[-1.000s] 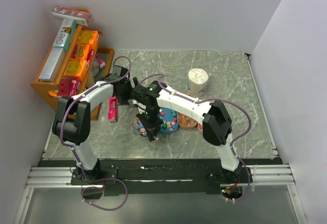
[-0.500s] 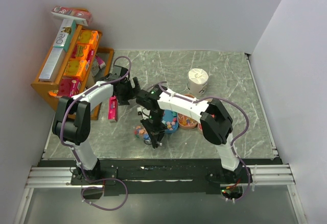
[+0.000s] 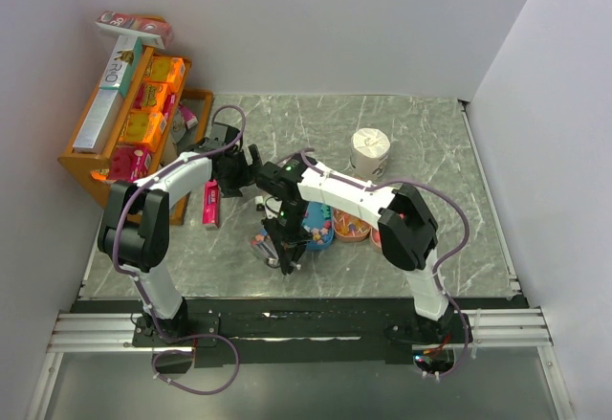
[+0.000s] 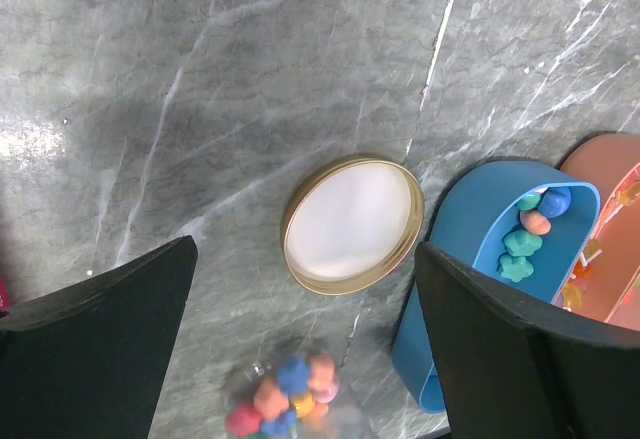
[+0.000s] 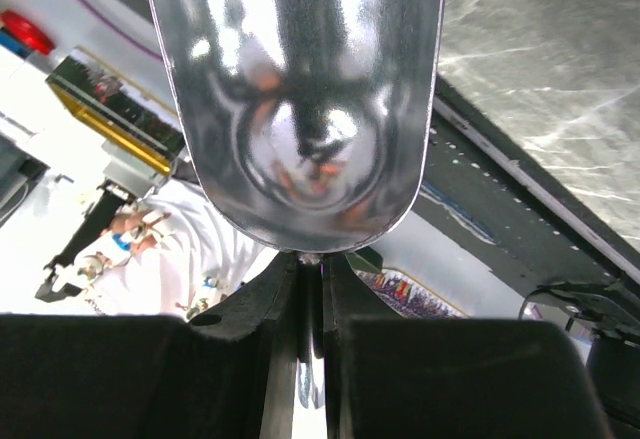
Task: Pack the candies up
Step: Place the fake candies in the packing bottle.
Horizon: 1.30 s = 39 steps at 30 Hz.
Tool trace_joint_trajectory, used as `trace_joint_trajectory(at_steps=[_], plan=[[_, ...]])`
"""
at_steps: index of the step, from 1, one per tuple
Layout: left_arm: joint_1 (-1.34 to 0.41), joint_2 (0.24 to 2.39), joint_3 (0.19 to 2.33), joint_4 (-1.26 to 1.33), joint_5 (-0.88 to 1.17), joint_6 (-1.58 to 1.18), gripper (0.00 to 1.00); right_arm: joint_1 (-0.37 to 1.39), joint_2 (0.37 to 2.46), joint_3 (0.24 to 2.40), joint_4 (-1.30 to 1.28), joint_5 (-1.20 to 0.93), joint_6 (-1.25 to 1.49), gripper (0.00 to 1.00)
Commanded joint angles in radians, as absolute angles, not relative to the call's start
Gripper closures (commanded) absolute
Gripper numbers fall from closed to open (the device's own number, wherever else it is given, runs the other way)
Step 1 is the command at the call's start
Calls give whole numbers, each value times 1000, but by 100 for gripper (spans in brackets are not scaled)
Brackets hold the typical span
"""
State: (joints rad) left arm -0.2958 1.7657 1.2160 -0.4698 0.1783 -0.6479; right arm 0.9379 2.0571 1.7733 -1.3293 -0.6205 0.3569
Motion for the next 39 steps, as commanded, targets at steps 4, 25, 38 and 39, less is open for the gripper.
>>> trace_joint_trajectory(at_steps=[4,25,38,39], plan=[[-293,1746,1241,-453,172,-657,4,917,1962,1784,-1566,-687,354,100],[-293,1735,1238,-449,173,-658,3,865,1922,1672,-1385,-879,431,100],[-293,1733,1238,-448,170,-660,3,839,1934,1654,-1255,-943,523,100],[-293,1733,1238,-449,173,-658,4,841,1942,1631,-1224,-951,534,100]])
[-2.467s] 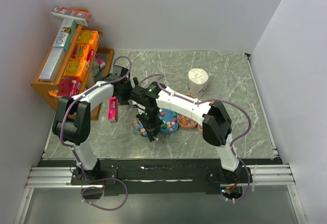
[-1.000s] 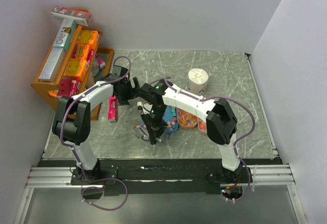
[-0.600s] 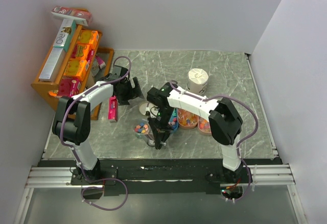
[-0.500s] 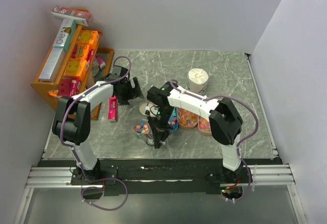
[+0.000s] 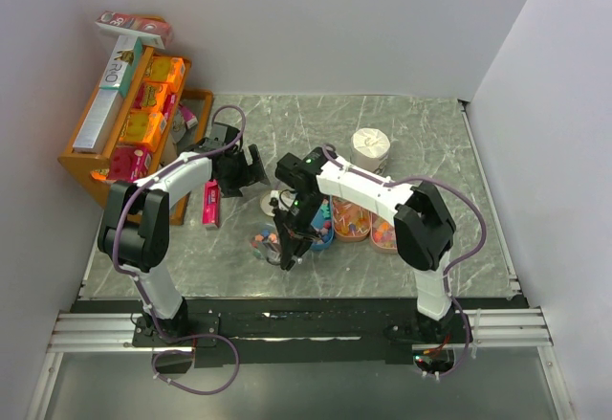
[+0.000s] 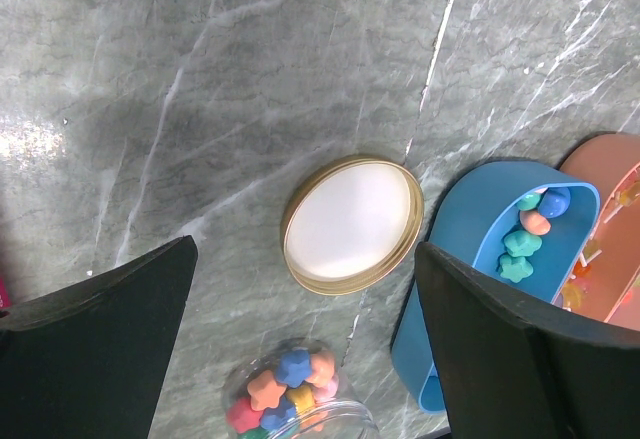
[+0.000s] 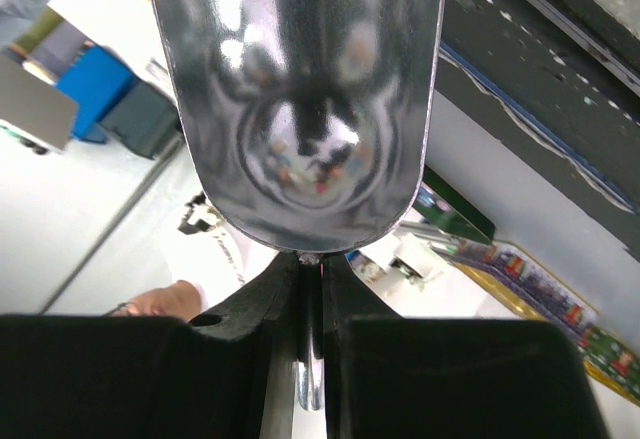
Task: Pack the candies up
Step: Place the fake candies in the packing bottle, then adjust the spatula.
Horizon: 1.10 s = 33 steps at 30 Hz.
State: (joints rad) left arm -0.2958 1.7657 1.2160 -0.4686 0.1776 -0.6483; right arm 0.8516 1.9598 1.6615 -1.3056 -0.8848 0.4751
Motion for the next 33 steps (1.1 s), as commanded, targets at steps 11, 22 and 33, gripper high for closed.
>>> trace_joint_trajectory(at_steps=[11,22,33], plan=[[-295,1718,1229,-436,193,-657,4,830,1934,1575,-1203,-917,552,100],[-314,1664,1230,-430,173,-629,3,828,1826,1625,-1226,-616,515,100],[-388,1585,1246,-384,314,-543,4,985,1608,1490,-1170,-2,521,100]])
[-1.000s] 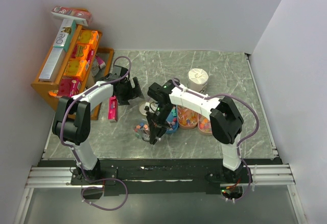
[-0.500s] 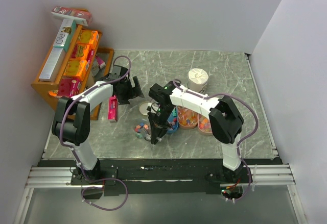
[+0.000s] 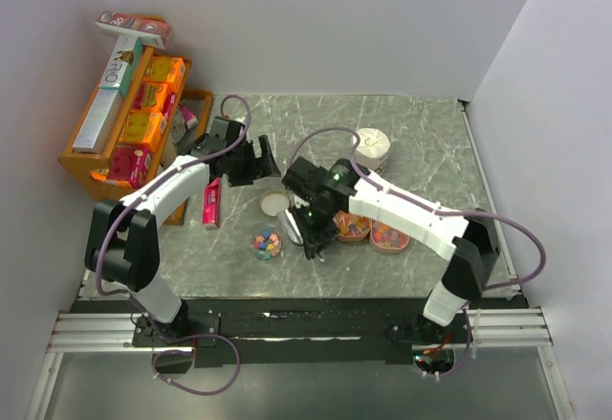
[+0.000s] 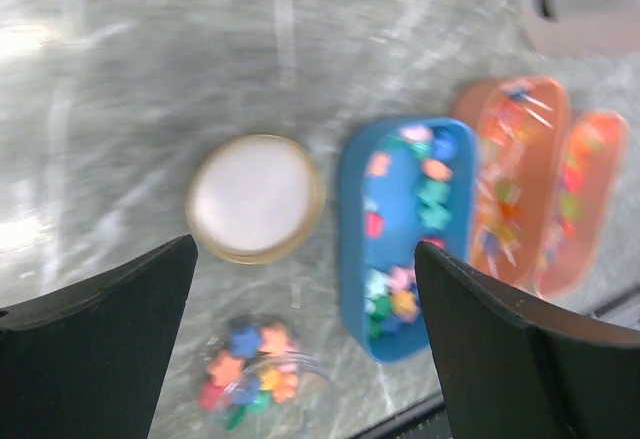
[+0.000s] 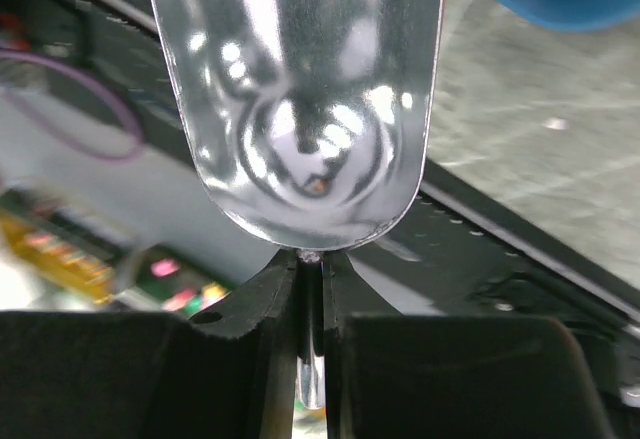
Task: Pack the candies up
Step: Adjust the spatula.
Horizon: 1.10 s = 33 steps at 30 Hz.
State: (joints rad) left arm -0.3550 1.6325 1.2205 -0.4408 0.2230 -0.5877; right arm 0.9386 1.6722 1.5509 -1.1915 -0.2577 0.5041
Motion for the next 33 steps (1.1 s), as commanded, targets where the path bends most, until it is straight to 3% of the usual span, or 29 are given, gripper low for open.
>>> trace_joint_trajectory(at_steps=[1,7,15,33], plan=[[-396,1577,1243,-361,348,-532,3,992,1597,1477,-1167,23,535,100],[-480,1526,1215,-282,443,-457,1,1015,1508,1407,-1150,152,564,100],[-535,1450,1114,-184,618,-364,1,1014,1411,1356,-1108,140,554,100],[-580,1551,1114,-203,548,-356,15,1003,1241,1404,-1086,161,586,100]])
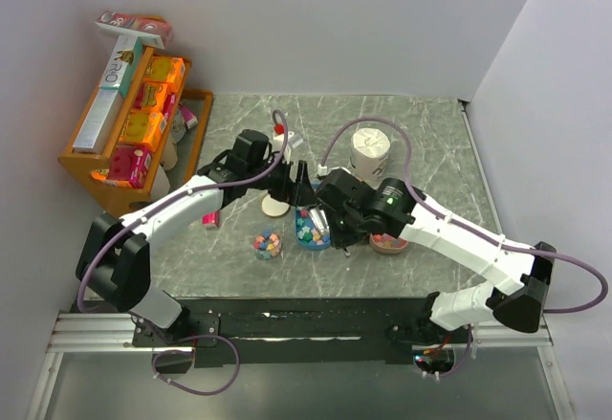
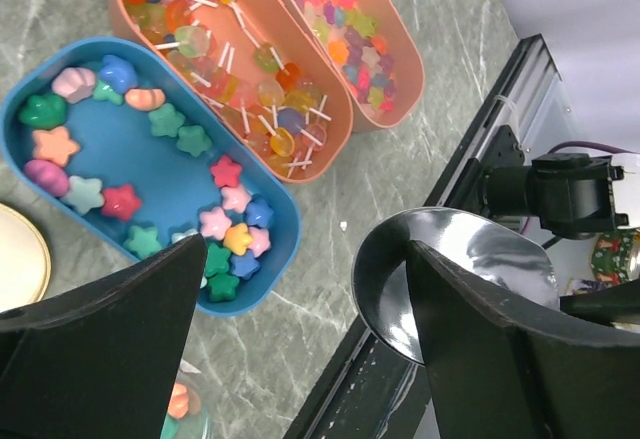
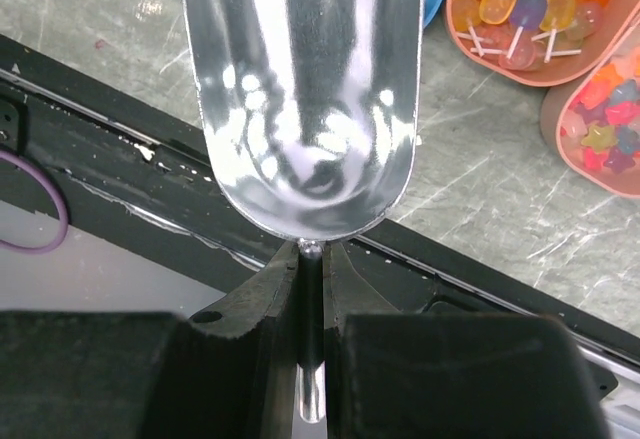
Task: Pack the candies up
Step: Adjust the spatula, then scoop the fake candies from the storage box.
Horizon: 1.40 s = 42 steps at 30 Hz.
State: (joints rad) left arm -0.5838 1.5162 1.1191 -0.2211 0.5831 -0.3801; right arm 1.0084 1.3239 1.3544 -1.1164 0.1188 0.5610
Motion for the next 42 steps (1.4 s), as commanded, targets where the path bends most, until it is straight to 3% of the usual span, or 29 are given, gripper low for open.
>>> trace_joint_trajectory(at_steps=[1,14,24,30,42], plan=[[-583,1560,1114,-201,549,-359,16,1002,1235,1407,-1088,164,587,100],[-638,1640,1146,-199,563,-382,22,983,1144,1425,-1080,206,618,100],[-683,1692,1265,-238,491,-383,18,934,1123,1365,-1107,209,687,100],[-683,1661,1319,-241,333,-417,1,882,1124,1304,-1161,137,721,100],[-675,1621,1299,-305,-121,-465,4,723,1302,1307,-1273,5,629,100]])
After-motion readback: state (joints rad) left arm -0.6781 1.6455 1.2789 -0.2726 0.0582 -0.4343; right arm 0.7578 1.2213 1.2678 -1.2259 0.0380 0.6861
